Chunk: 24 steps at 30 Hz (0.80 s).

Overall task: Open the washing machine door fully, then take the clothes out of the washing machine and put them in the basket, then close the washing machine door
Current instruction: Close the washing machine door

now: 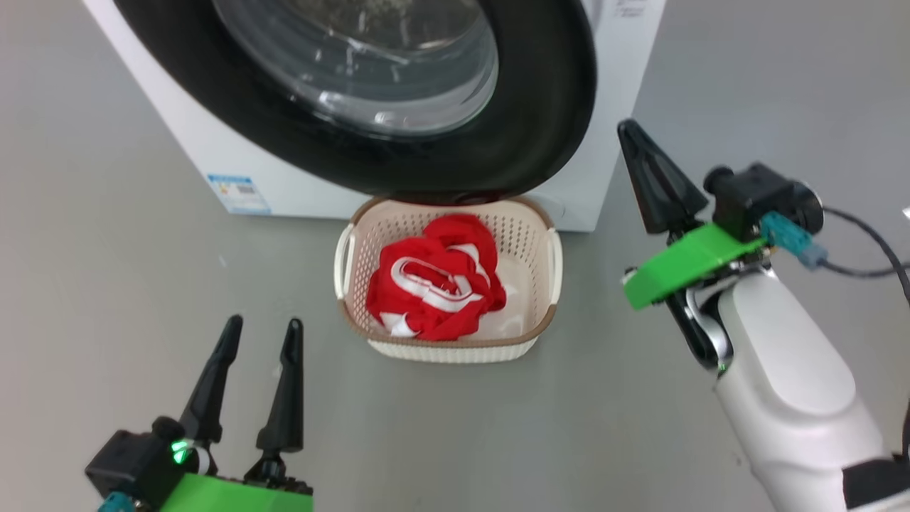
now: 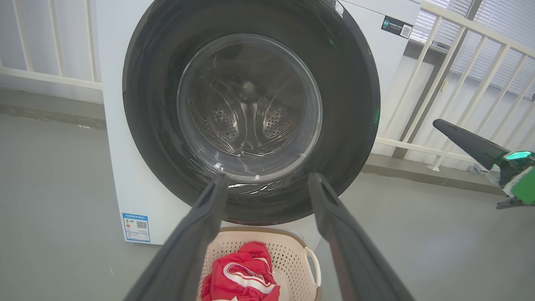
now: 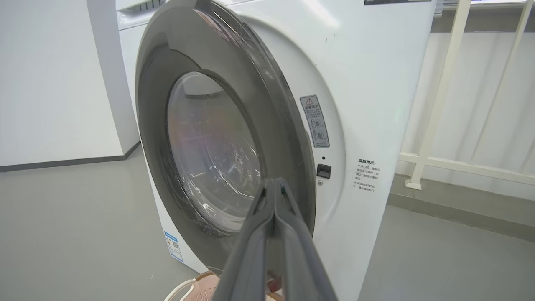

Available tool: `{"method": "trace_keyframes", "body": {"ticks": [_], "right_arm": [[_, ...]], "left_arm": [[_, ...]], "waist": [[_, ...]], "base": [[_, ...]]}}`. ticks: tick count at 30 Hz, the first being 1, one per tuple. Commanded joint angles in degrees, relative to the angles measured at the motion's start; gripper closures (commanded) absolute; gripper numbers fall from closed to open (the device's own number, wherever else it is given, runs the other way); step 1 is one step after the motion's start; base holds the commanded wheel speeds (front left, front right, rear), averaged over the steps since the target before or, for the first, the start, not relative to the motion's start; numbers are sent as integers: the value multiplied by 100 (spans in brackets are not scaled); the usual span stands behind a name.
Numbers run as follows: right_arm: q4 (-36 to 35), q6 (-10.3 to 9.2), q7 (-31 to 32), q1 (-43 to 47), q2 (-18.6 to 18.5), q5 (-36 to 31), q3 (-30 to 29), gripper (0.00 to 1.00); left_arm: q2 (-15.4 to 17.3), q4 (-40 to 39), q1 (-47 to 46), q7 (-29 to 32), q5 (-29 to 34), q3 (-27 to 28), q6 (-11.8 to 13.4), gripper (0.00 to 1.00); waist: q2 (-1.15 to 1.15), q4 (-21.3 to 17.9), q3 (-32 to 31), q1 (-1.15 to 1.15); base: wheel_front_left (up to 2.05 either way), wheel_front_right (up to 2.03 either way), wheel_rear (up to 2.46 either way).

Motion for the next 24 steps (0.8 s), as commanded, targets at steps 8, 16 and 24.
{"method": "trace_keyframes", "body": {"ticks": [8,16,24], "right_arm": [[570,28,-37,-998,56,-21,153,100],[1177,28,-37,-1710,56,-80,153,100],[1468,28,-37,-2096,56,-228,-183,100]], "left_arm": [[-35,-128,-392,-56,-20,51,-59,0],[-77,-41,-528,-100,8,3,-104,0],[-97,41,-687,-118,9,-42,-179,0]], "waist": [[0,443,596,0],[0,568,819,0],[0,659,987,0]], "base": [[0,0,0],[0,0,0],[0,0,0]]}}
